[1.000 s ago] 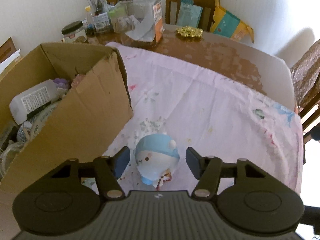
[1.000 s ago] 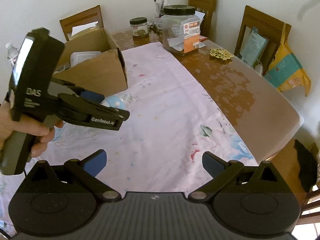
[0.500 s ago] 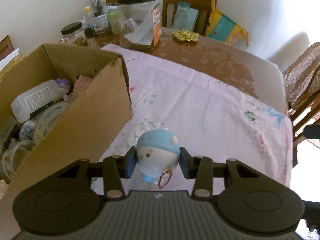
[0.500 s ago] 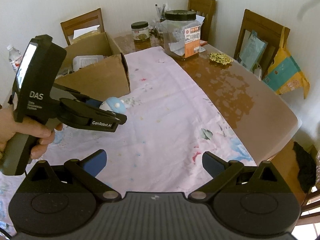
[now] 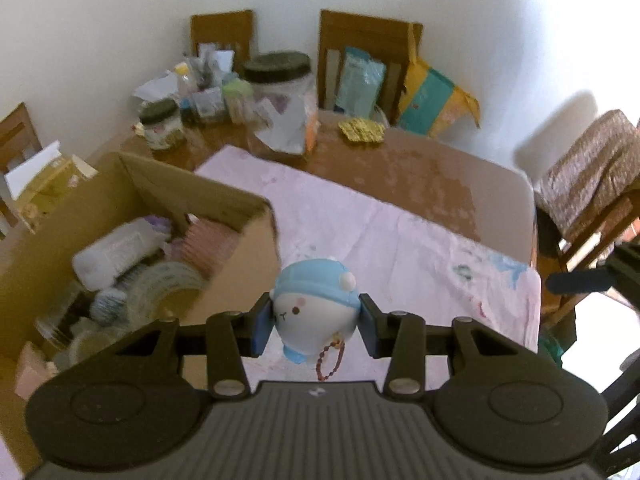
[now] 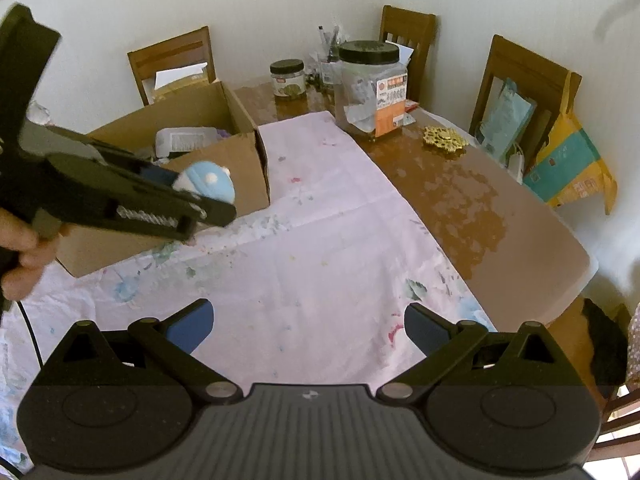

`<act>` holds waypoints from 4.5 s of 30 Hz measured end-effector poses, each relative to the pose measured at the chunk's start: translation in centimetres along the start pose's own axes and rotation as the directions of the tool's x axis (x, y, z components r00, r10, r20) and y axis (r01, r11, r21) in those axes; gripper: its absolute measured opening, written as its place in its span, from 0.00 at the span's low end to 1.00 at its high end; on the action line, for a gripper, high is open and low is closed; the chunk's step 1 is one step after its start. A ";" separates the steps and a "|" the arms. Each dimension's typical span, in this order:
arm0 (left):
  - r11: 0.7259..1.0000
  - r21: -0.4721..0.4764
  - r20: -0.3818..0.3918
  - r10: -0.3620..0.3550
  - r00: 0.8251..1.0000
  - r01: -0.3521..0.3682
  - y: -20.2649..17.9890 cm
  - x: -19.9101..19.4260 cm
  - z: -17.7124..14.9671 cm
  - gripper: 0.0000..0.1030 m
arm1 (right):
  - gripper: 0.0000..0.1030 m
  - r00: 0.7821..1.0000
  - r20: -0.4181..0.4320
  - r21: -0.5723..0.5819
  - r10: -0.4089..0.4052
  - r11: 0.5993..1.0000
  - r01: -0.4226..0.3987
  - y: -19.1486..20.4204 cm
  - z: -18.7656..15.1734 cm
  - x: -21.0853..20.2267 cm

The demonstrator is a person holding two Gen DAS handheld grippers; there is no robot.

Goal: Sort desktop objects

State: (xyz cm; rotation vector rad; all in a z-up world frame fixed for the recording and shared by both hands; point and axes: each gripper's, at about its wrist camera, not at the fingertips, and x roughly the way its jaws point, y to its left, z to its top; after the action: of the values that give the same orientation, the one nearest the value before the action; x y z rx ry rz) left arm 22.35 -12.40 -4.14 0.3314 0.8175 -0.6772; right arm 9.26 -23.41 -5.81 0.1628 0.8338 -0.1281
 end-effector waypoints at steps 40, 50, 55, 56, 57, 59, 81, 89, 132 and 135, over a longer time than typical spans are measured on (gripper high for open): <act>0.960 -0.196 0.021 0.209 0.978 -0.201 10.6 -0.2 4.3 0.84 | 1.00 0.998 0.043 -0.079 0.041 0.996 -0.037 1.4 3.7 0.0; 0.966 -0.165 0.054 0.209 0.976 -0.198 8.5 -3.4 2.9 0.91 | 1.00 0.998 0.045 -0.102 0.044 0.994 -0.040 2.2 4.4 -0.2; 0.964 -0.165 0.029 0.216 0.976 -0.208 7.4 -4.8 1.0 0.91 | 1.00 0.998 0.047 -0.118 0.051 0.992 -0.045 2.8 4.8 -0.5; 0.962 -0.164 0.026 0.224 0.974 -0.217 7.1 -5.1 0.5 0.91 | 1.00 0.998 0.047 -0.122 0.052 0.991 -0.046 2.9 4.9 -0.5; 0.960 -0.167 0.019 0.231 0.973 -0.224 6.9 -5.3 0.1 0.91 | 1.00 0.998 0.046 -0.125 0.053 0.991 -0.047 3.0 4.9 -0.6; 0.954 -0.188 0.004 0.238 0.971 -0.233 6.7 -5.8 -0.8 0.92 | 1.00 0.997 0.046 -0.130 0.055 0.990 -0.049 3.2 5.0 -0.8; 0.843 -0.382 -0.183 0.332 0.925 -0.378 5.9 -9.2 -6.9 0.92 | 1.00 0.993 0.003 -0.179 0.122 0.977 -0.119 6.8 6.7 -1.0; 0.818 -0.415 -0.196 0.347 0.917 -0.398 5.8 -9.8 -7.6 0.92 | 1.00 0.988 -0.012 -0.217 0.153 0.964 -0.152 8.1 7.3 -1.2; 0.798 -0.447 -0.236 0.331 0.914 -0.405 6.1 -10.0 -7.5 0.92 | 1.00 0.985 -0.020 -0.251 0.173 0.952 -0.173 9.2 8.2 -1.5; 0.798 -0.448 -0.235 0.329 0.915 -0.402 6.1 -10.1 -7.5 0.92 | 1.00 0.985 -0.020 -0.250 0.173 0.953 -0.173 9.2 8.2 -1.6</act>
State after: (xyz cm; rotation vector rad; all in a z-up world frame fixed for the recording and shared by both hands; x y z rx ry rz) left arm 17.26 0.31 -1.28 0.0689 1.0000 -0.0634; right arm 15.76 -15.85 1.62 -0.0032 0.8228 0.1425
